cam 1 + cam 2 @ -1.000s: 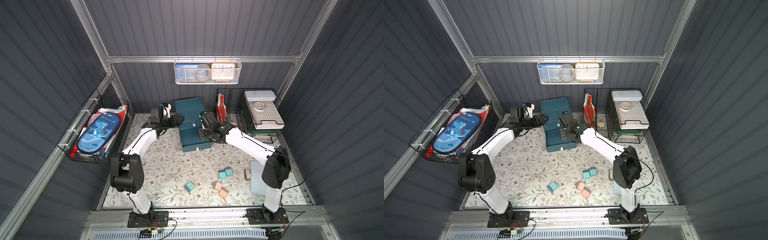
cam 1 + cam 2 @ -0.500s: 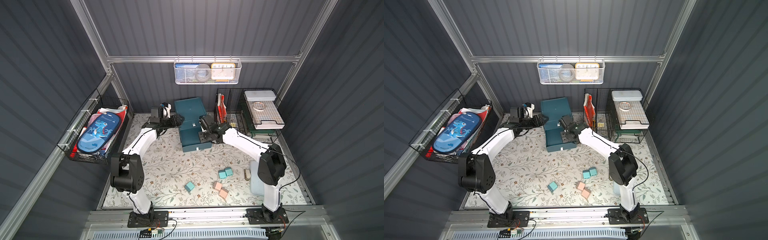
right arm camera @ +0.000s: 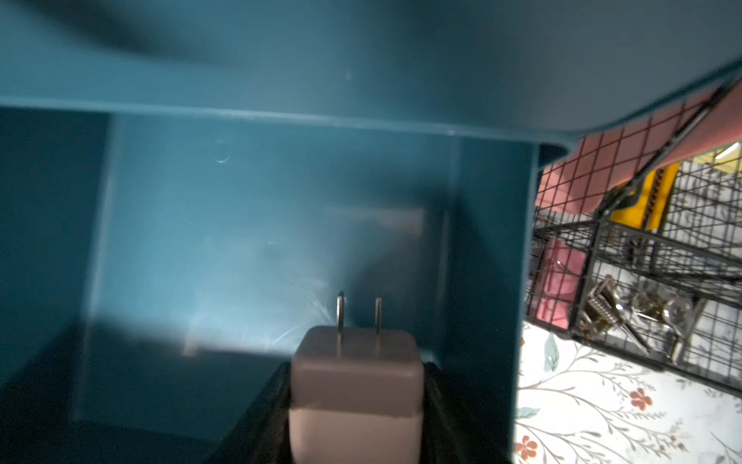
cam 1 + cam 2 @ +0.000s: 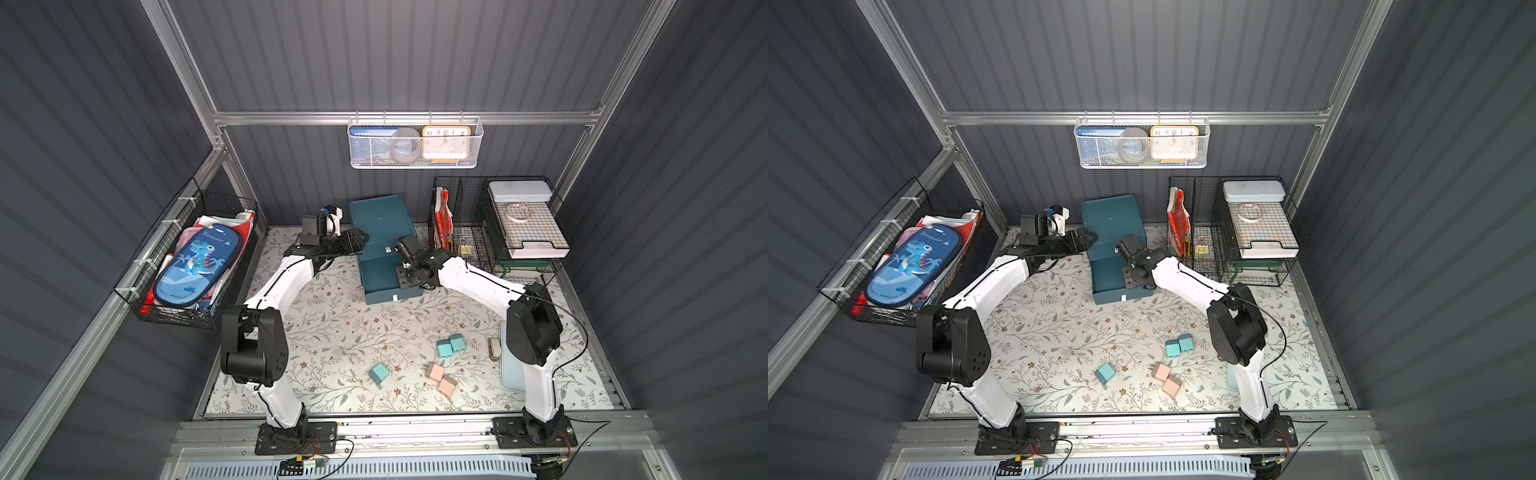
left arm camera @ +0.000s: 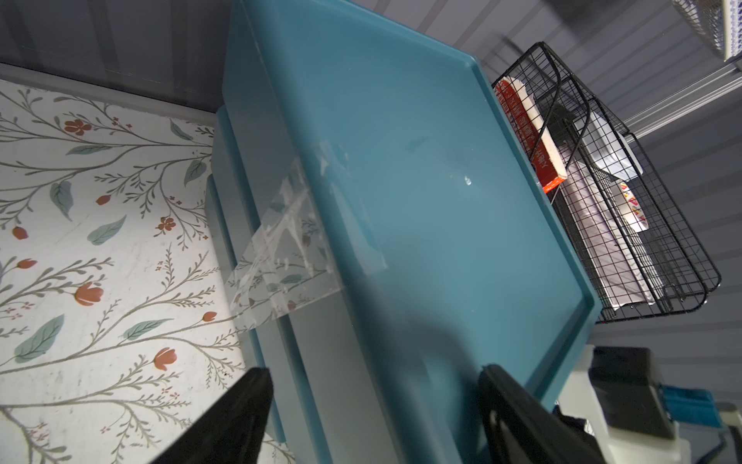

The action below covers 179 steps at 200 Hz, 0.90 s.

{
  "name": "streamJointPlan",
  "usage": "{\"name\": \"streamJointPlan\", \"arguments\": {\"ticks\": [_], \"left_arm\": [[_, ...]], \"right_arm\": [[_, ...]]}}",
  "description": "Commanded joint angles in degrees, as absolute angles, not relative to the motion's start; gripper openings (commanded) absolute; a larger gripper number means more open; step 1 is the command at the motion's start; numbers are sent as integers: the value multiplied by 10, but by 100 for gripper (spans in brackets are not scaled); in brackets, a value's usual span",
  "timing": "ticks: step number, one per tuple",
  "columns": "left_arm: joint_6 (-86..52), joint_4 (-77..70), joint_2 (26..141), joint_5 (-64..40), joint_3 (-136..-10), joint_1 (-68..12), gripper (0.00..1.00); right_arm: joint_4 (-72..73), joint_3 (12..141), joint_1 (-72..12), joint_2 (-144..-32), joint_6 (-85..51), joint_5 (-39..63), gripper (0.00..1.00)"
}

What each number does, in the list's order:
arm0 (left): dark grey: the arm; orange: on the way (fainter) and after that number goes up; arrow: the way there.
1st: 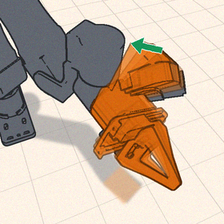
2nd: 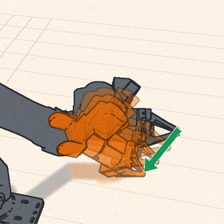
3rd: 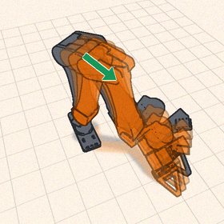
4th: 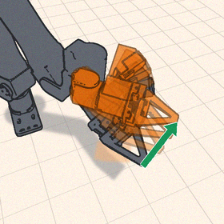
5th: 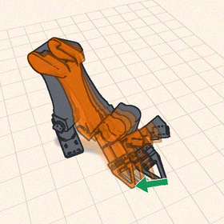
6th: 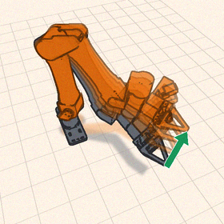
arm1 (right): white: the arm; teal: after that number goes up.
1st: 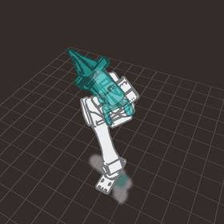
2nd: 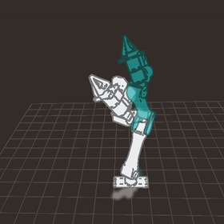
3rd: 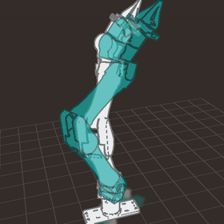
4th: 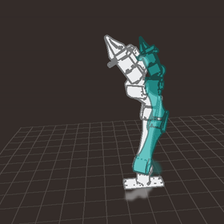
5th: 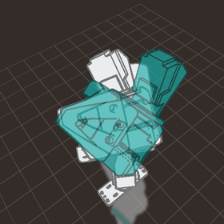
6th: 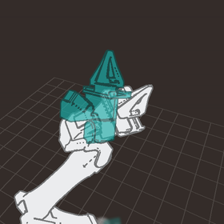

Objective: Place the plugs into the drawer by color
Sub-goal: Place the plug in the drawer.

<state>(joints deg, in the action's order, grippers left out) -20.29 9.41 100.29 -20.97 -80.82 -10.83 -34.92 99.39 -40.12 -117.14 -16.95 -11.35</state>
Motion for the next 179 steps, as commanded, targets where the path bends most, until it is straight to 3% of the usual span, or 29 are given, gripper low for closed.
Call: {"name": "streamJointPlan", "arguments": {"ticks": [1, 34, 80, 140, 179], "left_arm": [[-194, 130, 1009, -214, -795, -107, 85], [-194, 130, 1011, -214, -797, -107, 85], [-192, 131, 1012, -210, -796, -107, 85], [-194, 129, 1007, -203, -795, -107, 85], [-191, 132, 1002, -201, -795, -107, 85]], "right_arm": [[-379, 1012, -400, -1183, -165, -130, 56], [-393, 1034, -399, -1180, -155, -138, 64], [-438, 1041, -403, -1097, -139, -129, 65], [-410, 740, -464, -823, -158, -155, 63], [-404, 565, -526, -739, -260, -124, 62]]}}
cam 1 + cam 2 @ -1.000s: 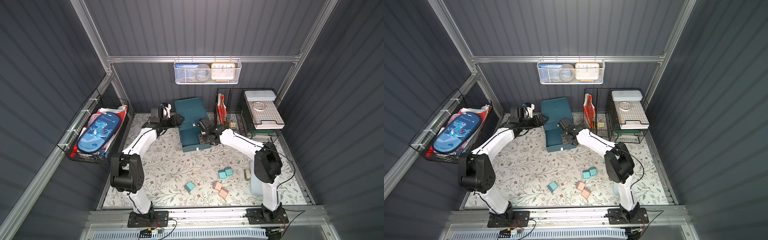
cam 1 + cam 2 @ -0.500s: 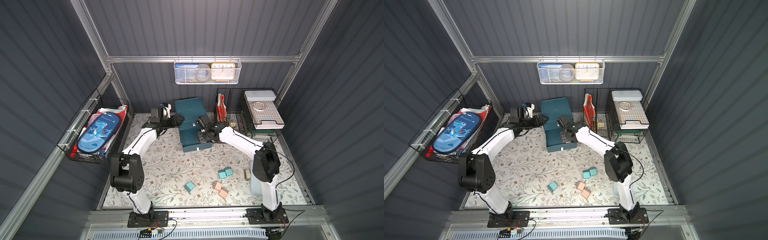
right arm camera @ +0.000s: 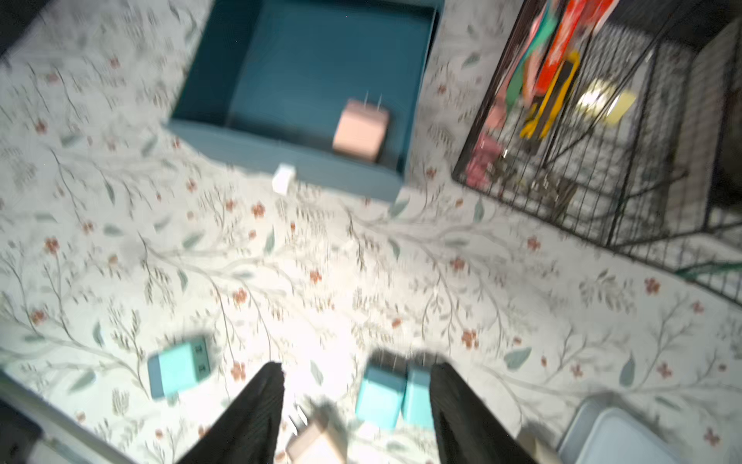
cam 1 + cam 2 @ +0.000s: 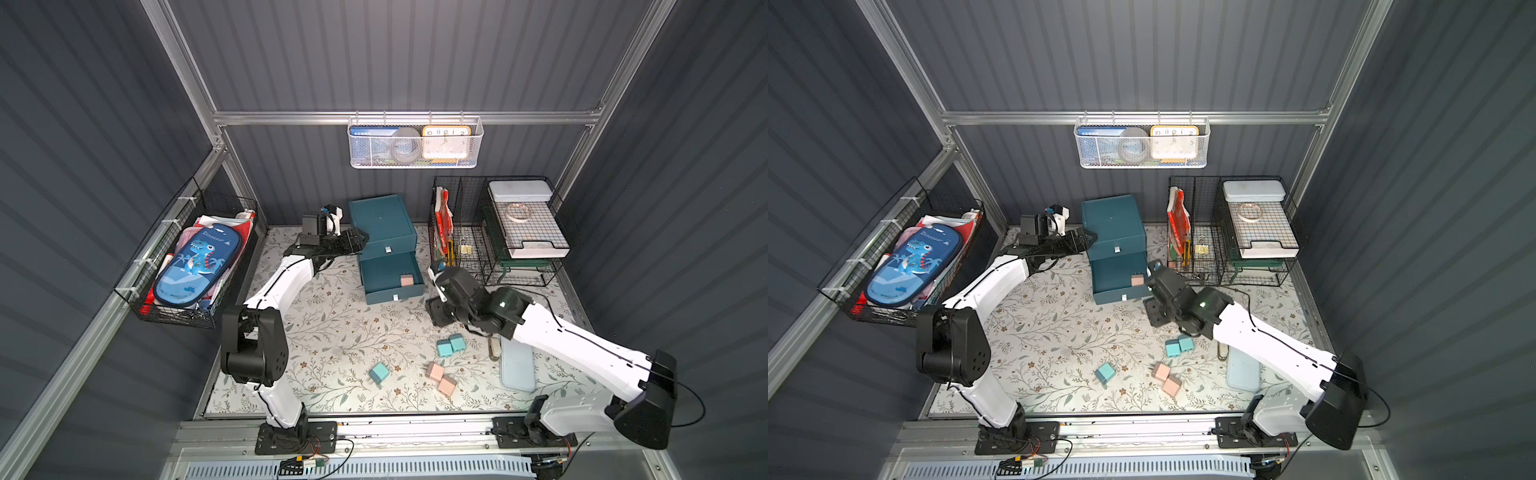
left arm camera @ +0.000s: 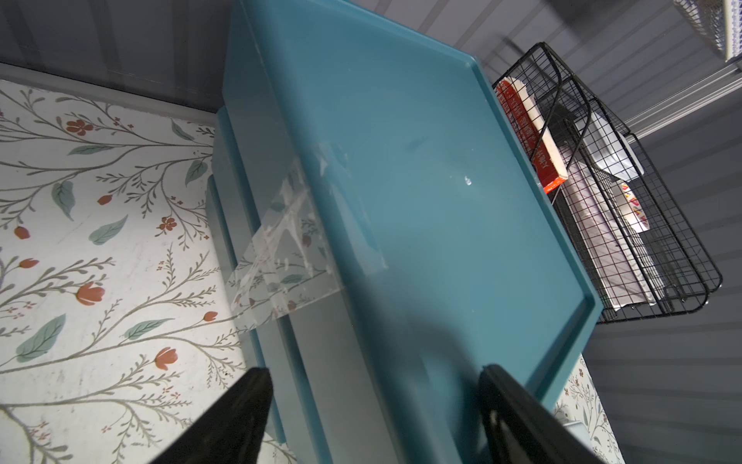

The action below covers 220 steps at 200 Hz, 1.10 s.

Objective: Place the plugs into the drawer by color
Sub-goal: Pick up the plug from the center of the board.

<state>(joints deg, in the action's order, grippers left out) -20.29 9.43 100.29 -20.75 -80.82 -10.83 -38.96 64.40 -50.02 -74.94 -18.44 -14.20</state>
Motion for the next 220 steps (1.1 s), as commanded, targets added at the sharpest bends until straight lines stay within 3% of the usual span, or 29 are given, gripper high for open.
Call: {"name": "streamJointPlan", "arguments": {"ticks": [1, 54, 105, 220], "left_arm": [[-191, 132, 1002, -201, -795, -107, 85], [-195, 127, 1002, -201, -795, -107, 85], [-195, 125, 996, -202, -792, -107, 85], [-193, 130, 994, -206, -792, -107, 85]], "right_arm": [[-404, 563, -527, -738, -262, -123, 62], [-364, 460, -592, -749, -319, -83, 67], [-318, 420, -599, -764, -324, -67, 73], [-275, 434, -604, -863, -303, -81, 74]]}}
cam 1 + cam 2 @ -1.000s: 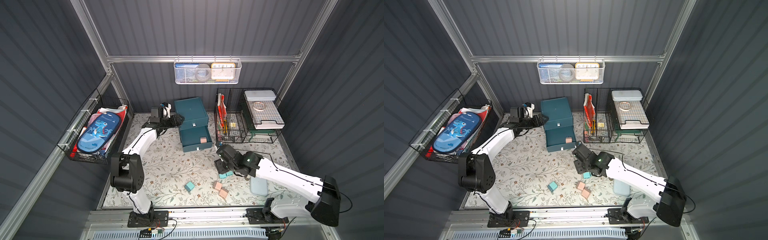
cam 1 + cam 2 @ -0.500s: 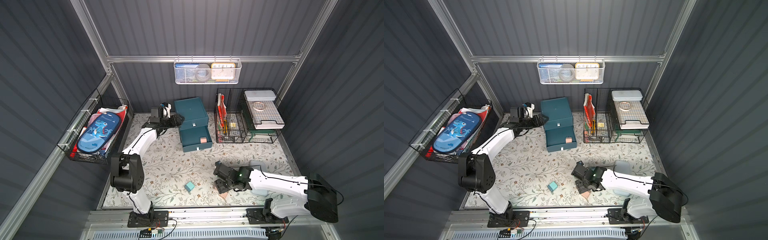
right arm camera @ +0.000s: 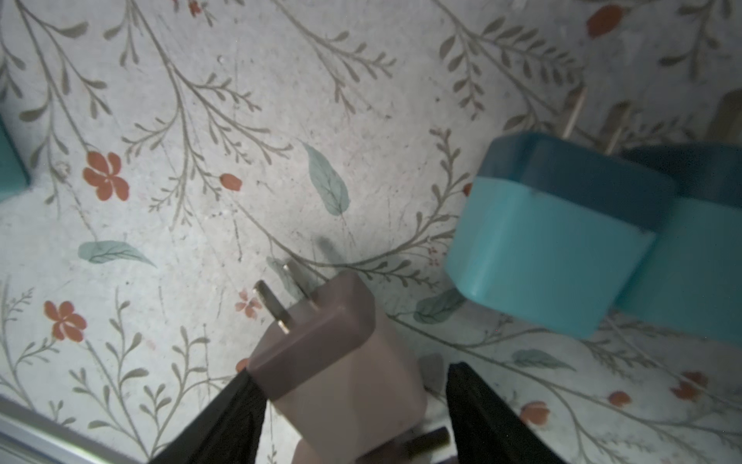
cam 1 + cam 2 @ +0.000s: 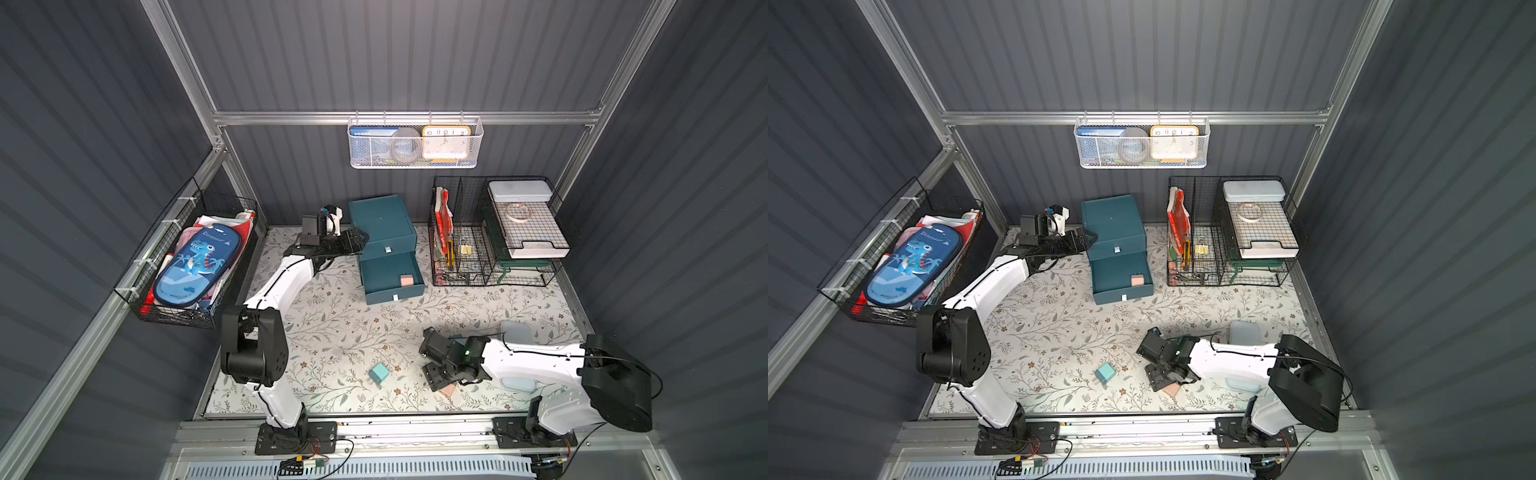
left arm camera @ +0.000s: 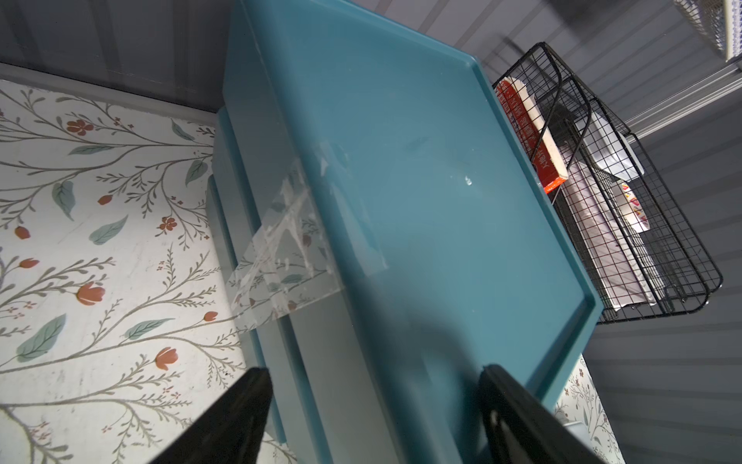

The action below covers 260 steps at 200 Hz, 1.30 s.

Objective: Place the plugs into the drawer by color
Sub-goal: Pick up the plug from the center of the board.

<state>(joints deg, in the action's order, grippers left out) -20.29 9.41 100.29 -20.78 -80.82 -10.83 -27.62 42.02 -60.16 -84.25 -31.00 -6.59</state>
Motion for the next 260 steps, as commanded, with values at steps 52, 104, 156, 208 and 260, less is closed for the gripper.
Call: {"name": "streamJointPlan", "arguments": {"ticks": [52, 104, 156, 208, 260], "left_arm": [[-194, 128, 994, -206, -791, -107, 85], [-193, 127, 992, -208, -791, -107, 85], [-197, 124, 991, -208, -791, -107, 85], [-196, 123, 989, -208, -790, -107, 85], [-194, 126, 985, -213, -789, -107, 86]], "right_arm": [[-267, 470, -603, -900, -283, -90, 72], [-275, 491, -603, -924, -280, -95, 62], [-301, 501, -599, -924, -300, -125, 51], [-311, 570, -588, -978, -403, -130, 44], [-334, 624, -583, -1046, -454, -135, 51]]}}
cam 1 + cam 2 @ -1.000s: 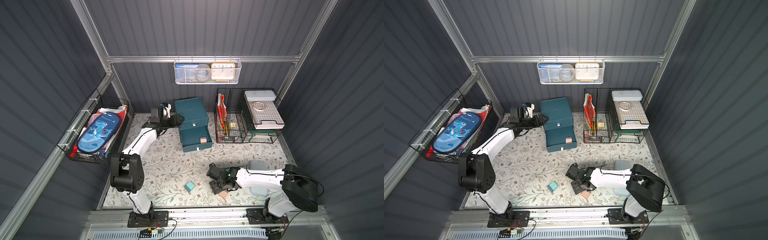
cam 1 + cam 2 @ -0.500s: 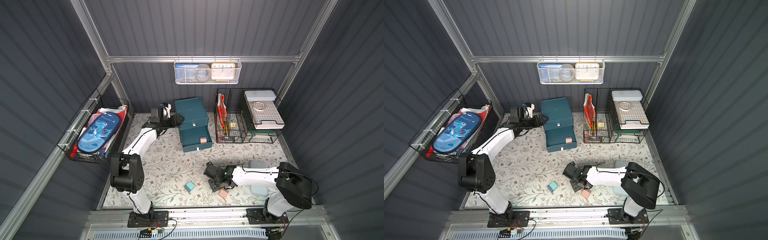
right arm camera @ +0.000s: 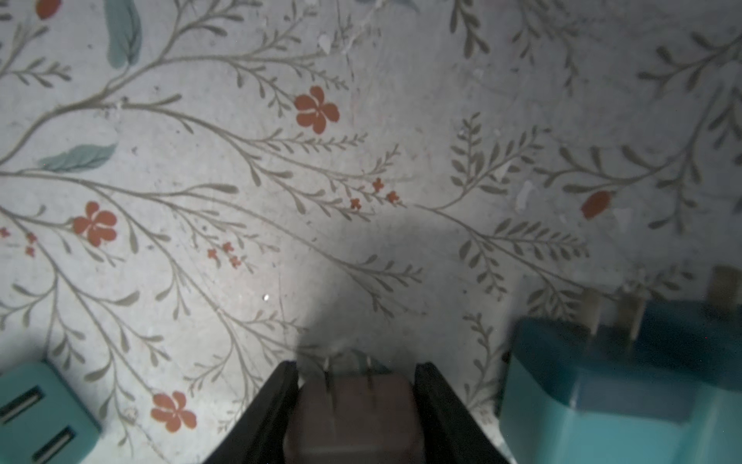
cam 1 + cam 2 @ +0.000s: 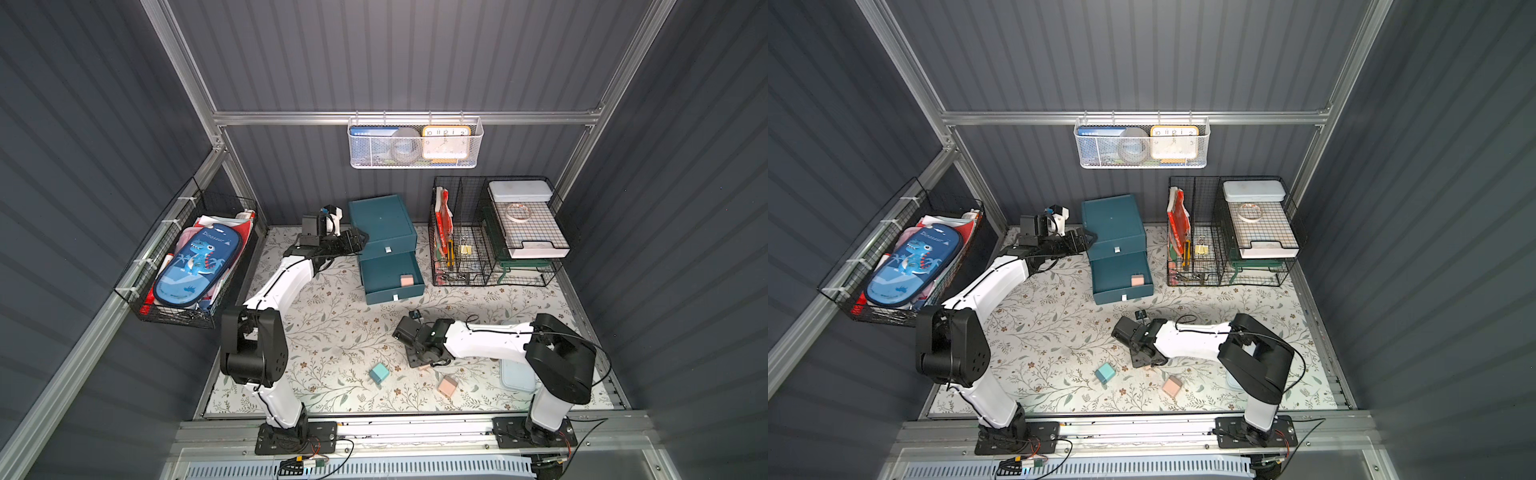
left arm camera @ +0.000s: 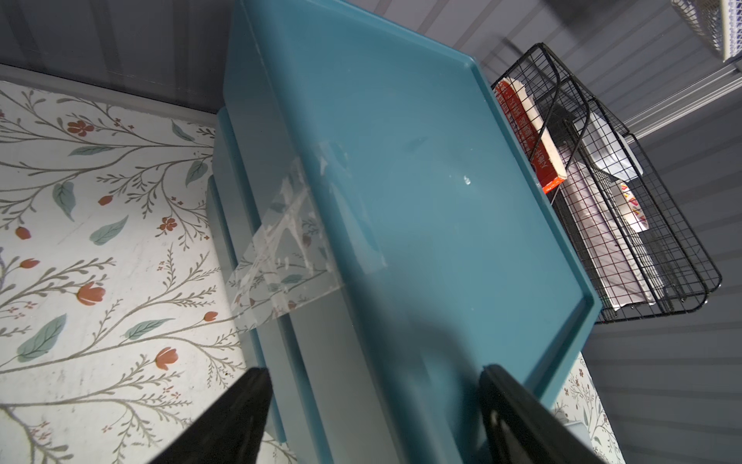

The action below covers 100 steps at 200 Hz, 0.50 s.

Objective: Place the plugs into the drawer by color
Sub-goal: Pick up the plug from the center of the board.

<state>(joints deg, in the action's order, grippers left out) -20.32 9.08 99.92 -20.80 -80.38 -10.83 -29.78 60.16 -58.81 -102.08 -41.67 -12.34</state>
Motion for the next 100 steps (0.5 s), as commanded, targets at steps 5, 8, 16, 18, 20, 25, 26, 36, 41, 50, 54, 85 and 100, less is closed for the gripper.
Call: {"name": "streamJointPlan", "arguments": {"ticks": [5, 8, 16, 18, 20, 25, 26, 36, 41, 50, 54, 85, 100], "left_arm": [[-194, 126, 985, -213, -789, -107, 86], [-194, 126, 986, -214, -789, -107, 85], [-194, 127, 986, -213, -790, -107, 86], [-195, 126, 985, -213, -790, -107, 86], [-194, 126, 986, -214, -790, -107, 86], [-194, 126, 986, -214, -790, -107, 85], [-194, 126, 986, -214, -790, -107, 86], [-195, 126, 986, -214, -790, -107, 86], [-194, 127, 986, -214, -791, -107, 85], [-195, 126, 985, -214, -791, -107, 85], [-194, 126, 985, -214, -791, -107, 85], [-195, 126, 984, -214, -790, -107, 86], [-195, 126, 984, -214, -789, -107, 85]], "right_arm": [[-340, 626, -583, -1047, -454, -133, 52], [-343, 627, -583, -1046, -454, -132, 53], [-351, 627, -583, -1042, -455, -131, 55], [-353, 627, -583, -1040, -455, -130, 55], [-355, 627, -583, -1039, -455, -128, 56], [-359, 627, -583, -1035, -455, -125, 58], [-359, 627, -583, -1034, -455, -124, 58], [-366, 627, -583, -1027, -454, -114, 61], [-370, 628, -583, -1025, -453, -107, 62], [-373, 626, -584, -1021, -452, -99, 64], [-374, 625, -584, -1019, -452, -97, 64], [-373, 615, -586, -1018, -449, -95, 64], [-371, 612, -587, -1017, -449, -95, 62]]}}
